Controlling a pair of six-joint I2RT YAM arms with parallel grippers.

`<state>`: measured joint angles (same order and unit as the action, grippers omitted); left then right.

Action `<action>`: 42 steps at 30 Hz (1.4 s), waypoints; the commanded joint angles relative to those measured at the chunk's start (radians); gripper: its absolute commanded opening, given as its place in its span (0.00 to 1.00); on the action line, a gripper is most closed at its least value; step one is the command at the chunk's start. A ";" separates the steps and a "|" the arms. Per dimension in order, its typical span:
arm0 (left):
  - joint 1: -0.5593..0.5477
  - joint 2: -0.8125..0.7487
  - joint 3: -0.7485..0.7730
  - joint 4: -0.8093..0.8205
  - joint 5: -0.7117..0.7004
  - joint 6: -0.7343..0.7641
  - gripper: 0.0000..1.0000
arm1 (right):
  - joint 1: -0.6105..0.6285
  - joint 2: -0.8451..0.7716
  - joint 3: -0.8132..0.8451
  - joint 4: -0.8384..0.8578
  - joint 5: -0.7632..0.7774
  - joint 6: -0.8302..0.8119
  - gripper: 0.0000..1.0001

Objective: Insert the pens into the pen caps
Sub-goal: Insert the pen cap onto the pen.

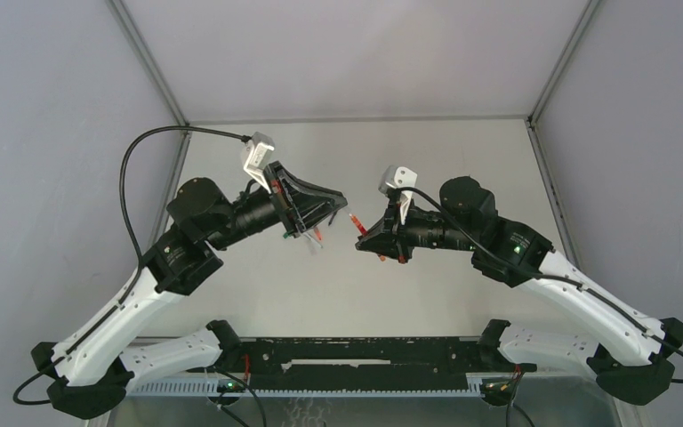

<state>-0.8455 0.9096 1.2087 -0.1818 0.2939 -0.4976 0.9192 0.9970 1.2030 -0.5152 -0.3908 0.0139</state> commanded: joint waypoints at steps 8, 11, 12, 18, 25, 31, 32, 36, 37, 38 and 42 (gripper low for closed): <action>0.005 -0.019 0.016 0.047 0.018 -0.006 0.00 | 0.009 -0.027 0.003 0.072 -0.004 0.028 0.00; 0.006 -0.015 0.015 0.049 0.023 -0.008 0.00 | 0.009 -0.028 0.003 0.075 -0.002 0.031 0.00; 0.005 -0.013 0.014 0.052 0.027 -0.011 0.00 | 0.009 -0.028 0.003 0.076 -0.003 0.031 0.00; 0.006 -0.003 0.006 0.057 0.045 -0.017 0.00 | 0.011 -0.032 0.004 0.086 -0.003 0.036 0.00; 0.006 0.007 -0.004 0.065 0.056 -0.024 0.00 | 0.013 -0.036 0.004 0.097 -0.003 0.041 0.00; 0.005 0.016 -0.016 0.065 0.063 -0.019 0.00 | 0.012 -0.041 0.003 0.107 -0.001 0.043 0.00; 0.006 0.018 -0.019 0.065 0.063 -0.019 0.00 | 0.013 -0.041 0.004 0.107 -0.001 0.044 0.00; 0.006 0.019 -0.021 0.064 0.060 -0.015 0.00 | 0.012 -0.040 0.003 0.102 0.003 0.042 0.00; 0.006 0.016 -0.021 0.064 0.056 -0.015 0.00 | 0.012 -0.039 0.003 0.097 0.003 0.041 0.00; 0.006 0.013 -0.021 0.063 0.051 -0.015 0.00 | 0.012 -0.037 0.004 0.093 0.003 0.040 0.00; 0.006 -0.004 -0.015 0.060 0.020 -0.011 0.00 | 0.013 -0.037 0.003 0.068 0.006 0.032 0.00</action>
<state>-0.8436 0.9234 1.2060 -0.1383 0.3359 -0.5079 0.9245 0.9768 1.2026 -0.4828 -0.3862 0.0452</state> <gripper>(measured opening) 0.197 0.055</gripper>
